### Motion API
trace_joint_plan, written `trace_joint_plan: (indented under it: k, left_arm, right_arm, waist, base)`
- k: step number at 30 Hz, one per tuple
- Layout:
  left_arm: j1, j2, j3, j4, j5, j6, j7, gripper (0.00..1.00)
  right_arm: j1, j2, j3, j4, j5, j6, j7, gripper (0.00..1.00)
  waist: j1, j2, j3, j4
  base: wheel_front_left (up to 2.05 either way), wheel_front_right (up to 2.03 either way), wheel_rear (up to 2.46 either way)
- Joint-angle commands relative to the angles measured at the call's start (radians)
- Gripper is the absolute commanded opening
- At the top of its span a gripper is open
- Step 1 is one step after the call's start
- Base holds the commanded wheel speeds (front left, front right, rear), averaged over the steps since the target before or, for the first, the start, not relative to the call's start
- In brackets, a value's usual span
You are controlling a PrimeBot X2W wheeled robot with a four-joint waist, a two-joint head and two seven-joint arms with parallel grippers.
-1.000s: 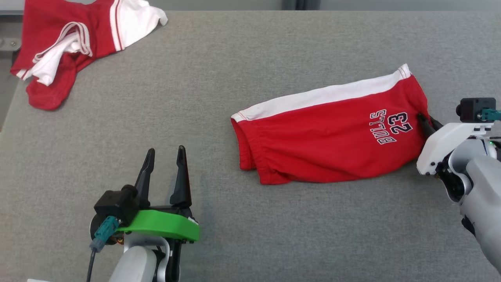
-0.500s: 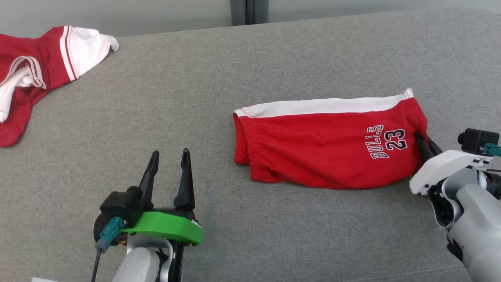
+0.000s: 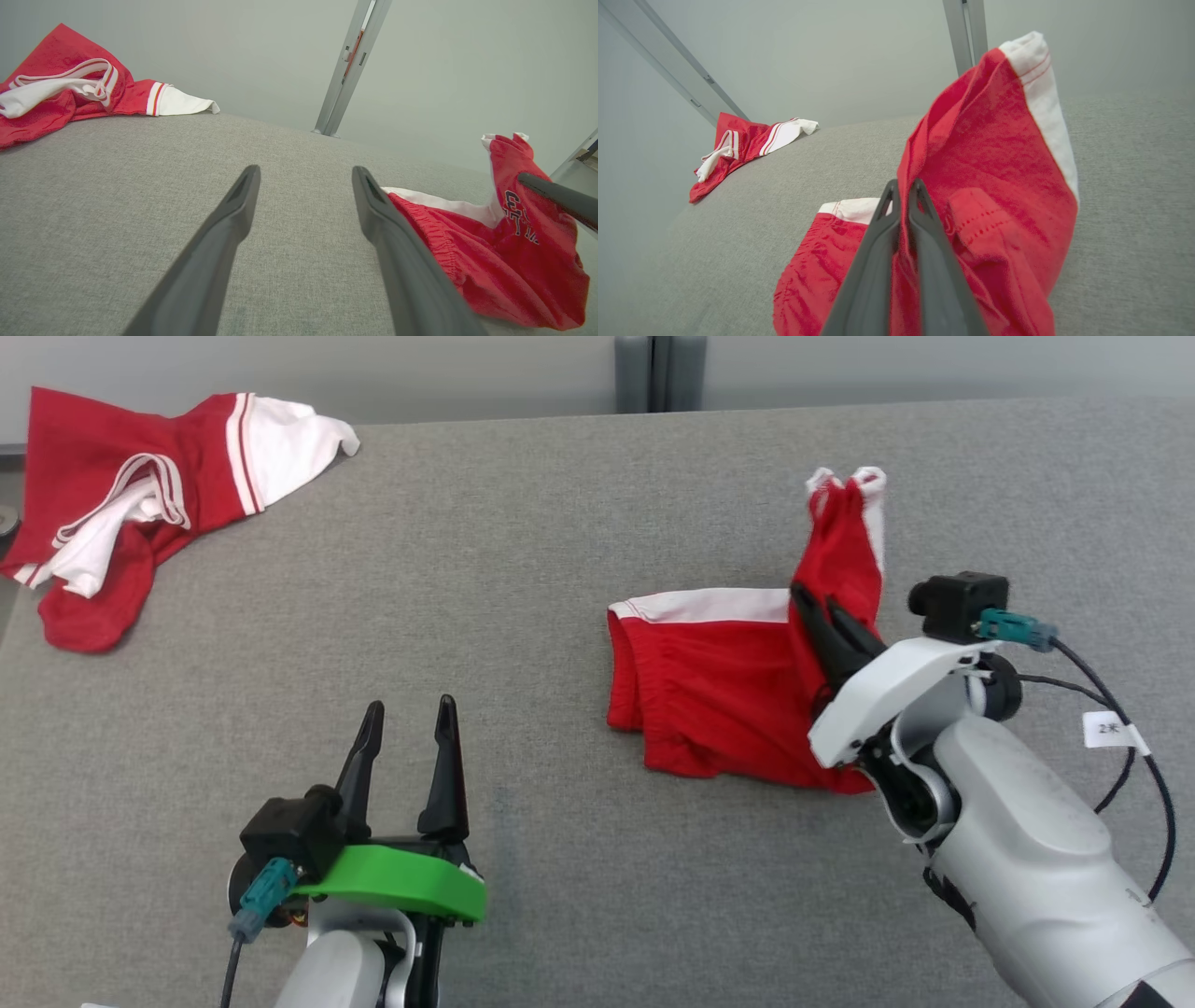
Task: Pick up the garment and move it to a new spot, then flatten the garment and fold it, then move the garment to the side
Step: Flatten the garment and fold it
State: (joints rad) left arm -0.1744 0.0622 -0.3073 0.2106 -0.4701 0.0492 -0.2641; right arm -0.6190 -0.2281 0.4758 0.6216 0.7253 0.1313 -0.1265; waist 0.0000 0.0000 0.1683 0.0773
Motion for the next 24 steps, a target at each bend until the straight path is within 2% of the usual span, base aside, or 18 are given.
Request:
trace_joint_plan:
  k: [1, 8, 13, 14, 15, 16, 17, 24]
  left_arm:
    - [0.011, -0.001, -0.001, -0.002, -0.003, -0.001, 0.000, 1.00]
    - [0.021, -0.007, -0.001, -0.002, -0.010, -0.003, -0.001, 1.00]
    - [0.027, -0.009, 0.005, -0.001, -0.011, -0.003, 0.000, 1.00]
    - [0.030, -0.010, 0.006, 0.000, -0.011, -0.002, 0.000, 1.00]
    - [0.032, -0.010, 0.008, 0.001, -0.011, -0.002, 0.000, 1.00]
    - [0.034, -0.010, 0.008, 0.001, -0.011, -0.003, 0.000, 1.00]
    - [0.036, -0.010, 0.006, 0.001, -0.011, -0.004, 0.000, 1.00]
    - [0.048, -0.011, -0.007, 0.007, -0.008, -0.006, 0.000, 1.00]
  right_arm:
    - [0.002, 0.010, 0.017, -0.006, -0.020, -0.001, 0.019, 0.00]
    - [0.030, 0.062, 0.096, 0.006, -0.073, -0.001, 0.092, 0.00]
    - [0.043, 0.072, 0.119, 0.033, -0.107, -0.001, 0.118, 0.00]
    - [0.044, 0.076, 0.122, 0.034, -0.112, -0.001, 0.117, 0.03]
    - [0.046, 0.078, 0.125, 0.033, -0.114, -0.001, 0.116, 0.31]
    - [0.050, 0.081, 0.131, 0.028, -0.116, -0.001, 0.115, 0.48]
    - [0.053, 0.081, 0.136, 0.022, -0.118, -0.001, 0.114, 1.00]
    - [0.099, 0.060, 0.131, -0.088, -0.115, -0.001, 0.059, 1.00]
  waist:
    - [0.0000, 0.0000, -0.006, 0.033]
    - [0.0000, 0.0000, -0.008, 0.086]
    - [0.0000, 0.0000, -0.015, 0.093]
    - [0.0000, 0.0000, -0.018, 0.092]
    - [0.0000, 0.0000, -0.020, 0.090]
    - [0.0000, 0.0000, -0.024, 0.086]
    - [0.0000, 0.0000, -0.026, 0.082]
    - [0.0000, 0.0000, -0.047, 0.045]
  base:
    - [0.00, 0.00, 0.00]
    - [0.00, 0.00, 0.00]
    - [0.00, 0.00, 0.00]
    - [0.00, 0.00, 0.00]
    - [0.00, 0.00, 0.00]
    - [0.00, 0.00, 0.00]
    - [0.00, 0.00, 0.00]
    - [0.00, 0.00, 0.00]
